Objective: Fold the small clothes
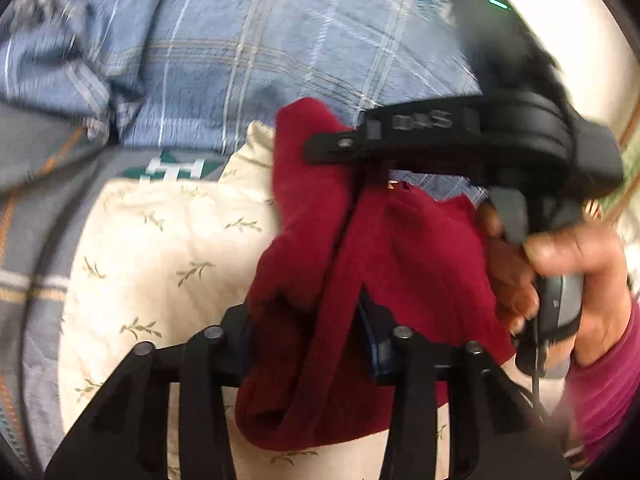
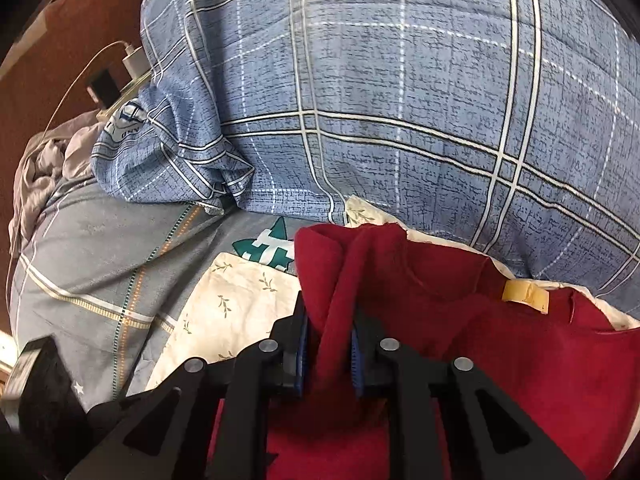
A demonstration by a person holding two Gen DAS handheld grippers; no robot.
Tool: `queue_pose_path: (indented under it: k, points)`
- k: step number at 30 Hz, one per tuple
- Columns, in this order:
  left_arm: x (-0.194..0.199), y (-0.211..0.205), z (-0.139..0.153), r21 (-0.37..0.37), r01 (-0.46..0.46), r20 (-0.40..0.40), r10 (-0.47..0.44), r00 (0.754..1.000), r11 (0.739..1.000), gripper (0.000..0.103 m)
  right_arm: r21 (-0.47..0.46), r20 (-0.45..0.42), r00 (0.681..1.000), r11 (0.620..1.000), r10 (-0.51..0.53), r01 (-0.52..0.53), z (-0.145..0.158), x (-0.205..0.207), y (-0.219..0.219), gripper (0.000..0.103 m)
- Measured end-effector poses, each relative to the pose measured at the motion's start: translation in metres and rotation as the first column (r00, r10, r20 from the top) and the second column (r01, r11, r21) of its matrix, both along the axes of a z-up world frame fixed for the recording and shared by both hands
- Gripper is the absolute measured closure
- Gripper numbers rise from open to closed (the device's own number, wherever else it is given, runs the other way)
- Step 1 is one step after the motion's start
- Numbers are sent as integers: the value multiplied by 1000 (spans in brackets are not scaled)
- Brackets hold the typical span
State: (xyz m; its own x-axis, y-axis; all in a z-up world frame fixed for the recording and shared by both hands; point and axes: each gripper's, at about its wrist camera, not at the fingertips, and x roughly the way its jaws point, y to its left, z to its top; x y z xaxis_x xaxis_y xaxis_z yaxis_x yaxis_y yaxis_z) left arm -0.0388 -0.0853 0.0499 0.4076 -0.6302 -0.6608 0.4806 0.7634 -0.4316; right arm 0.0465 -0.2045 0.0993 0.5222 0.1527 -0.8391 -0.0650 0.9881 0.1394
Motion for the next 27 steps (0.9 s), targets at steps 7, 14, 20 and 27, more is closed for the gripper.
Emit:
queue_pose_path:
  k: [7, 14, 20, 27]
  points:
    - [4, 0, -5, -4, -12, -29, 12, 999, 1000, 68, -53, -72, 997, 998, 19, -23, -10, 22, 23, 37]
    - [-4, -4, -7, 13, -17, -31, 17, 999, 1000, 68, -110, -163, 986, 992, 35, -53, -44, 44, 48, 27]
    - [-4, -8, -11, 21, -19, -36, 20, 999, 1000, 68, -189, -131, 991, 982, 8, -33, -52, 45, 50, 59]
    - [-2, -10, -15, 24, -43, -43, 44, 998, 999, 44, -65, -52, 999, 998, 10, -13, -29, 25, 23, 82]
